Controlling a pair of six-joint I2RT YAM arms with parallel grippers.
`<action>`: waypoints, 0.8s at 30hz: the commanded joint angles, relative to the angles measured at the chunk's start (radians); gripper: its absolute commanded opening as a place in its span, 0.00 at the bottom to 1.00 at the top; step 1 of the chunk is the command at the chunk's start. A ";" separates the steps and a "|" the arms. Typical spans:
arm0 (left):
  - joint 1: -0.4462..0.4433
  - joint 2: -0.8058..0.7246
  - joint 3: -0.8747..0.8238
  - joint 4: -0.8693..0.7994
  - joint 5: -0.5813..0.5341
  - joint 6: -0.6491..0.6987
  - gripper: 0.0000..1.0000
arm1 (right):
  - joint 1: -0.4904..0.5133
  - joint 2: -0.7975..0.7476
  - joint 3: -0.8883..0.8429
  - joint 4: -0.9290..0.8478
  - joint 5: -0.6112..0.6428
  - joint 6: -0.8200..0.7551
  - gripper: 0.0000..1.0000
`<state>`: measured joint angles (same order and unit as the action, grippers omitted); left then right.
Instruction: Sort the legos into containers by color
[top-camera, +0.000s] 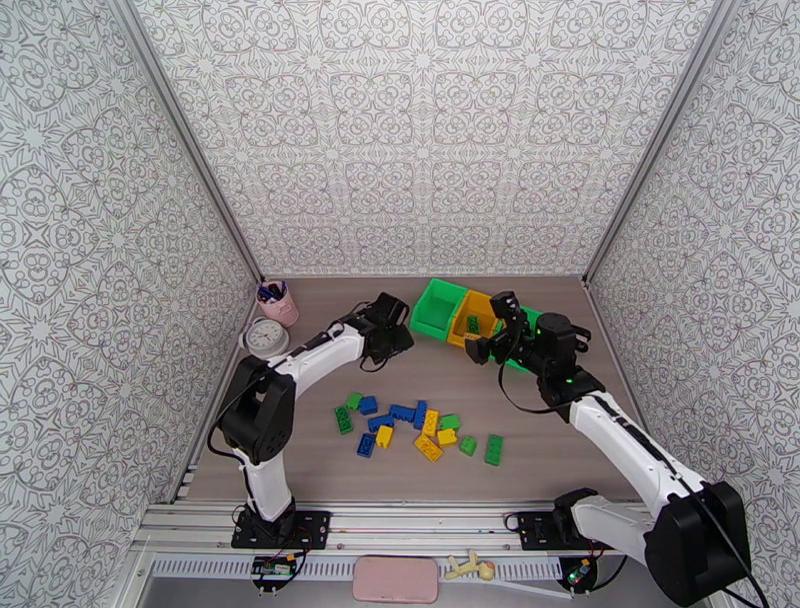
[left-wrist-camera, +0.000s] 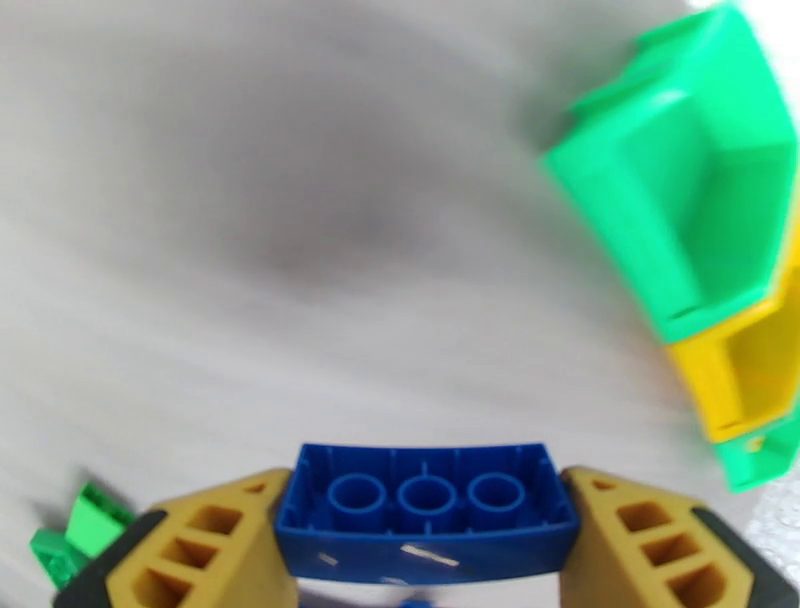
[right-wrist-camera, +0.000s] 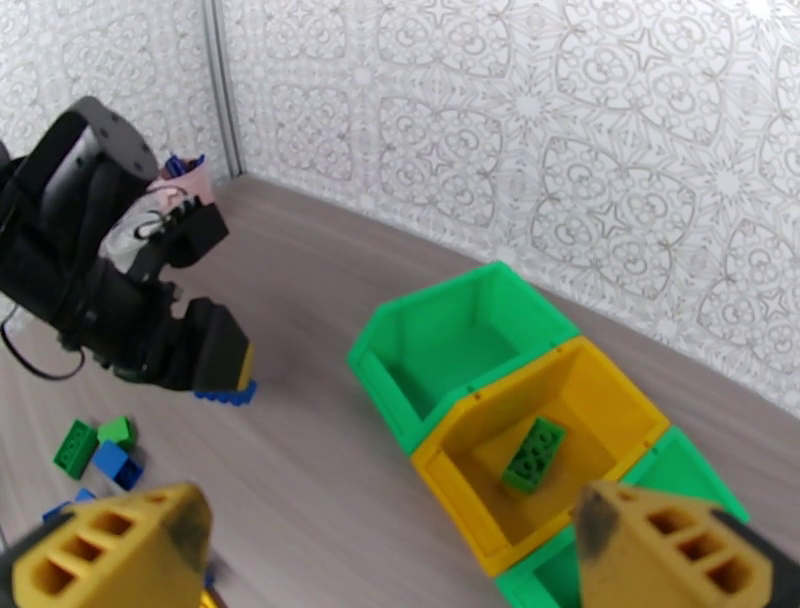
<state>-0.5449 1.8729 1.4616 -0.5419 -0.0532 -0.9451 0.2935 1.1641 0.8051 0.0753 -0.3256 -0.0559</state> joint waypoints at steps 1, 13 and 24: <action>0.002 0.046 0.106 0.140 0.039 0.039 0.64 | 0.006 -0.019 -0.022 0.027 0.019 0.022 1.00; 0.005 0.383 0.559 0.145 0.056 -0.057 0.64 | 0.004 -0.046 -0.032 0.007 0.041 0.007 1.00; -0.009 0.604 0.835 0.116 0.071 -0.235 0.64 | 0.002 -0.068 -0.045 -0.001 0.061 -0.008 0.99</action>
<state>-0.5480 2.4496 2.2276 -0.3950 0.0078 -1.1080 0.2935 1.1187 0.7734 0.0811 -0.2874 -0.0528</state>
